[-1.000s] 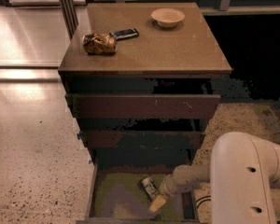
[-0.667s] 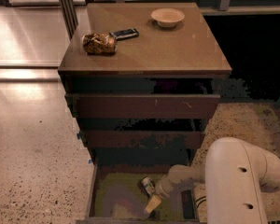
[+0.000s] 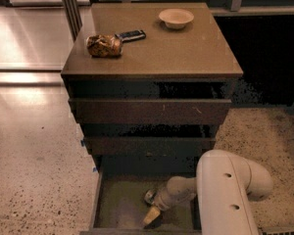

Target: Pick 7up can from bottom drawer and place on counter

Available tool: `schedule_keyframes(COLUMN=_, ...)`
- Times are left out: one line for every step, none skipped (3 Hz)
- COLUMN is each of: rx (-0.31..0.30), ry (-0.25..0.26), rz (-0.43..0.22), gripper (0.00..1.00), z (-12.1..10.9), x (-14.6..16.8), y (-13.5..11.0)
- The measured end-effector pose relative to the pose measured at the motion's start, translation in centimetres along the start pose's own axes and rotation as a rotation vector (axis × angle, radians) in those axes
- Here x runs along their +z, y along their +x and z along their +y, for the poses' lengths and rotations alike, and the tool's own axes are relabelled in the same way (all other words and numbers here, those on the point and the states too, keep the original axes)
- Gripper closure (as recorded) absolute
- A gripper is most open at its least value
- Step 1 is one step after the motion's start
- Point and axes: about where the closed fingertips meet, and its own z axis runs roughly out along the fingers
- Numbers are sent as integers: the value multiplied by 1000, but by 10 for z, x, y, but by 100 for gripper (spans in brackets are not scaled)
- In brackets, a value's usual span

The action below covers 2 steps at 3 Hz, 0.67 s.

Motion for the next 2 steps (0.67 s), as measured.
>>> schedule_keyframes(rx=0, ry=0, rz=0, gripper=19, z=0, x=0, y=0)
schedule_keyframes(rx=0, ry=0, rz=0, gripper=42, z=0, x=0, y=0)
